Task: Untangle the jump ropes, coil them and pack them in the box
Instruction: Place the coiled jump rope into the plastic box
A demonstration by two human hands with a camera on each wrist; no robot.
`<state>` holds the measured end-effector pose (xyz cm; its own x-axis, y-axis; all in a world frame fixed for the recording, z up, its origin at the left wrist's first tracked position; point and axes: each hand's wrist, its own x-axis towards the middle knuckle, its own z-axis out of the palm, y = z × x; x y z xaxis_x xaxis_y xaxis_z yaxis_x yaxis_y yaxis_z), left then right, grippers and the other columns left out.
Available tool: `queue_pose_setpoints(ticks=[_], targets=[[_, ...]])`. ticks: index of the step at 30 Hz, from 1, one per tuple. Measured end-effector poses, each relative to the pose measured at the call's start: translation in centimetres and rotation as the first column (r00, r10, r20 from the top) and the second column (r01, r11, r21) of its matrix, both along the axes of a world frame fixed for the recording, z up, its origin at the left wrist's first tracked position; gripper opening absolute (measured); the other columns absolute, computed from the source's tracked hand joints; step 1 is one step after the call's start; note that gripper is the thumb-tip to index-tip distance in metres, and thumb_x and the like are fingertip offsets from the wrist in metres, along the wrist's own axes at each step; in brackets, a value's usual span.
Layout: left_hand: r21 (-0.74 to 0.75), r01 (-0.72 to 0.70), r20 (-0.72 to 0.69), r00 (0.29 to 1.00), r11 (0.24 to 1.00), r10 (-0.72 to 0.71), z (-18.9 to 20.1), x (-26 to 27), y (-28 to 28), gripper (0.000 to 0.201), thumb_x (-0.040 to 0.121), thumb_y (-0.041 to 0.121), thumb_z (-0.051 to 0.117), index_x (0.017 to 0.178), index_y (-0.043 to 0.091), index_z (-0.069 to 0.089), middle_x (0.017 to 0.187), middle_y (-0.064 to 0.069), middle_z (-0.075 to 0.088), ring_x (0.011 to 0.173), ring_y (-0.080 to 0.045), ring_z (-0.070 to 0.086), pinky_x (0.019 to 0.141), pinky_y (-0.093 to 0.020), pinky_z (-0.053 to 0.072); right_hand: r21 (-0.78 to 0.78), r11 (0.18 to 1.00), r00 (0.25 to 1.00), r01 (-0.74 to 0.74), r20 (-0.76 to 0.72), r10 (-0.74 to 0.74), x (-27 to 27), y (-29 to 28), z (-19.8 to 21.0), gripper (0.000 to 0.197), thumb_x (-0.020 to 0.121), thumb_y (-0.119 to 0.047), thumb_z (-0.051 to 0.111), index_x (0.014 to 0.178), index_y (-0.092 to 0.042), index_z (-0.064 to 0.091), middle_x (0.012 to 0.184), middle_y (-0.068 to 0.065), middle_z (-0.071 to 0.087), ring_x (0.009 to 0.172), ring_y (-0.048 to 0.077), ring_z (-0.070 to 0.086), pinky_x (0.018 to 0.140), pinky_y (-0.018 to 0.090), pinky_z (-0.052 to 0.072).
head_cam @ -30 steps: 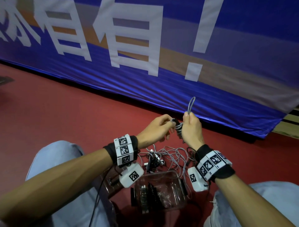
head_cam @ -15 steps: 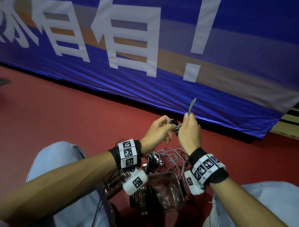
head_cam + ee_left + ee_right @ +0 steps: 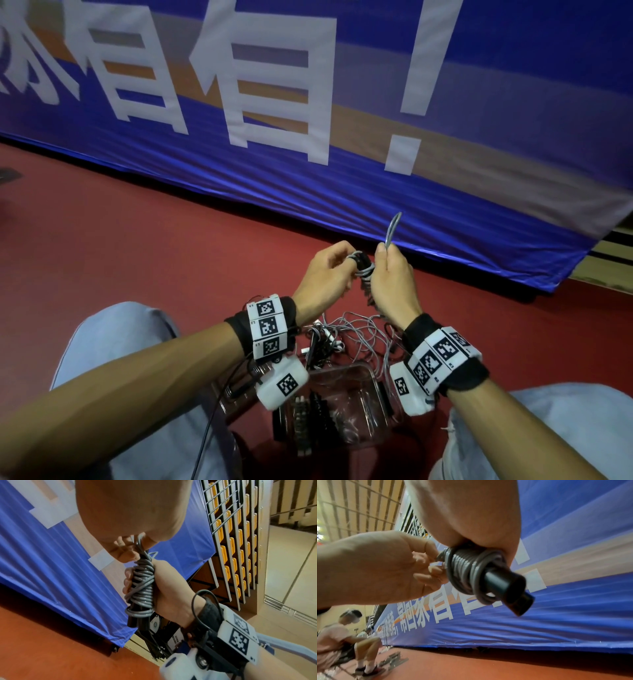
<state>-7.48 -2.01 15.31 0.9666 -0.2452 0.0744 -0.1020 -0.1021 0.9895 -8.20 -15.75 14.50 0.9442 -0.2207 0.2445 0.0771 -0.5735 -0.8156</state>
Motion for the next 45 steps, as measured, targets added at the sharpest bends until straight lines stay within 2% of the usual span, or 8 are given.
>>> queue_pose_setpoints(ticks=[7,19,26,29,34,37,40,45], targets=[[0.277,-0.056,0.472,0.877,0.959,-0.085,1.2,1.0,1.1,0.015,0.085,0.000,0.055,0.085,0.012,0.065,0.080,0.002,0.061,0.071,-0.015,0.055,0.064,-0.019,0.040,0.100,0.976,0.976,-0.194,-0.077,0.202,0.6,-0.9,1.0,0.054,0.108,-0.055,0.026,0.069,-0.020,0.040,0.065,0.002,0.038,0.058,0.014,0.037,0.060,0.035,0.029],[0.299,0.022,0.625,0.751,0.954,-0.214,2.0,1.3,1.4,0.023,0.081,-0.012,0.051,0.089,0.006,0.063,0.086,-0.005,0.053,0.078,-0.026,0.053,0.070,-0.046,0.044,0.517,0.847,0.991,-0.123,0.015,0.135,0.2,0.2,1.7,0.052,0.110,-0.049,0.028,0.064,-0.024,0.034,0.058,-0.011,0.036,0.053,0.005,0.033,0.050,0.016,0.031],[0.359,0.067,0.642,0.706,0.931,-0.299,1.7,0.4,0.5,0.032,0.083,-0.006,0.052,0.105,0.012,0.066,0.092,0.000,0.054,0.078,-0.023,0.055,0.070,-0.044,0.047,0.542,0.836,0.985,0.084,-0.170,0.011,0.8,0.0,0.9,0.074,0.106,-0.061,0.029,0.077,-0.001,0.061,0.074,0.009,0.060,0.071,0.024,0.057,0.073,0.038,0.047],[0.375,0.059,0.638,0.708,0.925,-0.303,1.3,0.0,0.2,0.036,0.083,-0.005,0.052,0.110,0.013,0.067,0.096,0.006,0.054,0.079,-0.020,0.056,0.070,-0.041,0.049,0.582,0.797,0.979,0.162,-0.197,-0.055,0.6,0.0,0.9,0.064,0.106,-0.058,0.031,0.074,-0.013,0.063,0.072,0.007,0.064,0.070,0.026,0.062,0.073,0.039,0.052],[0.294,-0.014,0.652,0.734,0.956,-0.190,1.2,-0.1,-0.4,0.029,0.082,-0.005,0.055,0.101,0.012,0.069,0.099,0.005,0.055,0.082,-0.008,0.054,0.071,-0.020,0.042,0.718,0.688,0.993,0.111,-0.107,-0.048,0.5,0.2,1.2,0.042,0.084,-0.049,0.054,0.049,-0.026,0.043,0.057,-0.006,0.041,0.058,0.016,0.038,0.063,0.036,0.032],[0.204,-0.070,0.611,0.788,0.976,-0.072,1.3,-0.1,-0.9,0.022,0.082,-0.002,0.059,0.096,0.012,0.067,0.100,0.002,0.054,0.081,-0.014,0.055,0.069,-0.018,0.039,0.801,0.594,0.995,0.077,-0.101,0.007,0.7,0.5,1.0,0.029,0.073,-0.044,0.067,0.060,-0.019,0.070,0.070,0.003,0.063,0.069,0.023,0.058,0.069,0.038,0.043],[0.147,-0.125,0.553,0.833,0.981,0.023,1.3,0.0,-1.1,0.030,0.077,0.002,0.063,0.104,0.014,0.059,0.101,0.000,0.055,0.075,-0.016,0.055,0.070,-0.029,0.048,0.775,0.626,0.992,0.087,-0.126,0.017,0.4,0.5,0.9,0.026,0.074,-0.038,0.067,0.070,-0.014,0.076,0.077,0.011,0.069,0.068,0.026,0.062,0.068,0.039,0.046],[0.227,-0.162,0.511,0.859,0.960,0.024,1.1,0.5,-1.1,0.037,0.076,0.012,0.068,0.114,0.016,0.065,0.104,0.006,0.065,0.082,-0.005,0.061,0.072,-0.012,0.042,0.731,0.678,0.994,0.077,-0.111,0.006,0.0,0.2,1.6,0.038,0.092,-0.026,0.057,0.061,-0.014,0.075,0.070,0.012,0.072,0.065,0.026,0.062,0.064,0.039,0.048]])
